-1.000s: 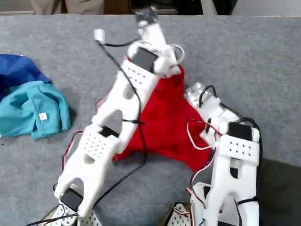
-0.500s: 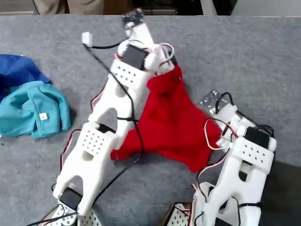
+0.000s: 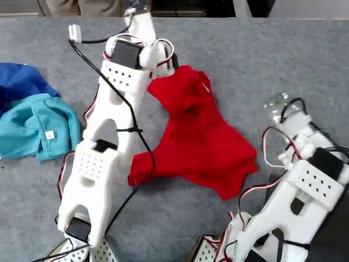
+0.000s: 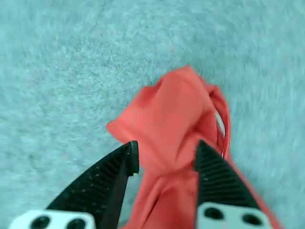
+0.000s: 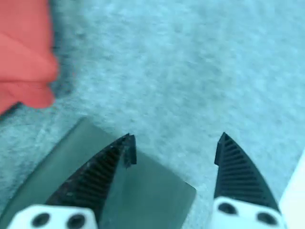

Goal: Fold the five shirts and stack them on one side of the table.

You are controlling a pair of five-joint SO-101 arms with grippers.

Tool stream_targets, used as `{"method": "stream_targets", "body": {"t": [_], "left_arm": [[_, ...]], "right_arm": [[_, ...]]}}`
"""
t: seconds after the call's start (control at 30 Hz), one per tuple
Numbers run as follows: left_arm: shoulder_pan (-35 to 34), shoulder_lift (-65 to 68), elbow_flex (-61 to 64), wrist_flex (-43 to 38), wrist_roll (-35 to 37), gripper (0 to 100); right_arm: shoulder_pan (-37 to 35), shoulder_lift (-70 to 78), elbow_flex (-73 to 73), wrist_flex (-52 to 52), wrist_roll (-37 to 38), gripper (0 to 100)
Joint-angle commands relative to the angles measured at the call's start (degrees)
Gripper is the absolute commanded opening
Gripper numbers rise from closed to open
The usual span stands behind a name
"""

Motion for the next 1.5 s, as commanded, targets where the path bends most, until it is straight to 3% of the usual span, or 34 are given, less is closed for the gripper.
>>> {"method": "stream_targets", "body": {"t": [0.0,0.23,0.67,1.07,1.47], "left_arm": [[2.29,-13.58,14.59,0.70,-6.15,15],[2.73,-36.53,48.53,-1.41,-7.47,15],[-9.14,-69.41,96.53,-18.02,-19.96,15],[-9.85,-86.81,115.96,-17.85,-25.41,15],[-10.29,-90.07,124.48,-17.58,-24.97,15]], "right_arm": [[1.27,-0.66,-3.82,-0.09,0.62,27.4],[1.27,-0.66,-3.38,-3.16,0.44,27.4],[-3.74,-0.57,-0.75,-3.60,-8.35,27.4],[-3.56,-0.57,-0.31,3.60,-10.90,27.4],[-4.70,-0.48,0.04,3.87,-10.46,27.4]]}}
